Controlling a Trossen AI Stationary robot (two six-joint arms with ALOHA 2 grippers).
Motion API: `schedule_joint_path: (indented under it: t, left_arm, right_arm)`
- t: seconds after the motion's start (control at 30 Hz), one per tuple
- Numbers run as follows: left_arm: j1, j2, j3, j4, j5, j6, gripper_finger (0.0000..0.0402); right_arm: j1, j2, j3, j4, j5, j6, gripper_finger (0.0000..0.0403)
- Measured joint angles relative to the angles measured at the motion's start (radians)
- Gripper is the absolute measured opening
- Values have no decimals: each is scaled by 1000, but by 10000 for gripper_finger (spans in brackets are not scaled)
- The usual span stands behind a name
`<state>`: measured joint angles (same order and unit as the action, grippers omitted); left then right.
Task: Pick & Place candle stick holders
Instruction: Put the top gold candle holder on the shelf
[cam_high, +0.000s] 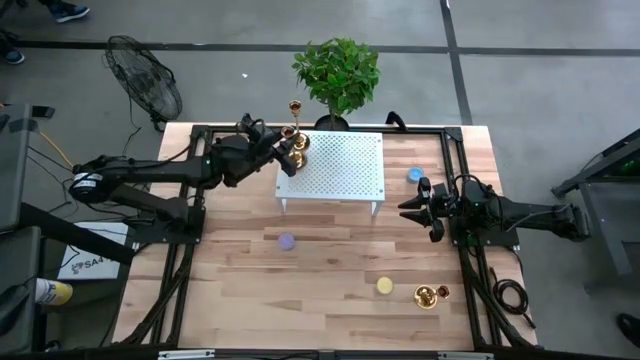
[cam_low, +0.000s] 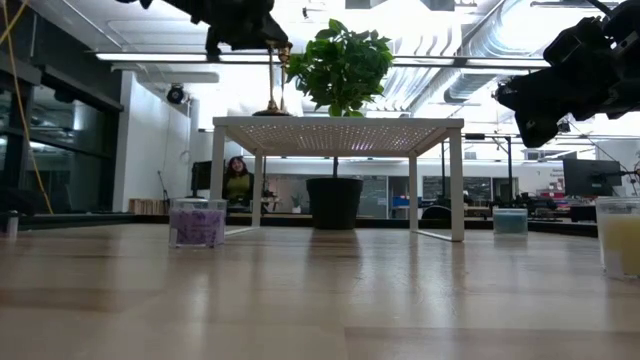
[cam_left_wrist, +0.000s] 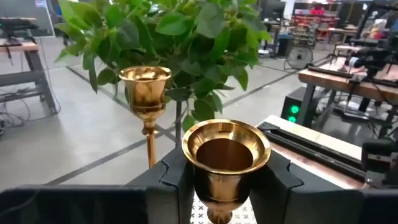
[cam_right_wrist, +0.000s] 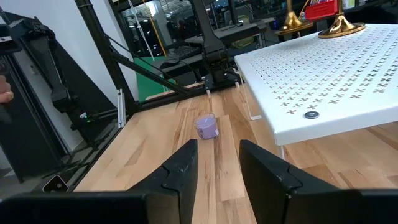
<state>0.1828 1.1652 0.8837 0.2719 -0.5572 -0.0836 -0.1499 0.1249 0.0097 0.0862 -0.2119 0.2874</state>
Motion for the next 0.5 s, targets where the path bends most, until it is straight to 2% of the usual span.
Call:
schedule_joint_path:
  t: [0.5]
  left_arm:
    - [7,-1,0,-125,-22,-105,115]
  right_arm:
    - [0,0,0,0,0,0,114]
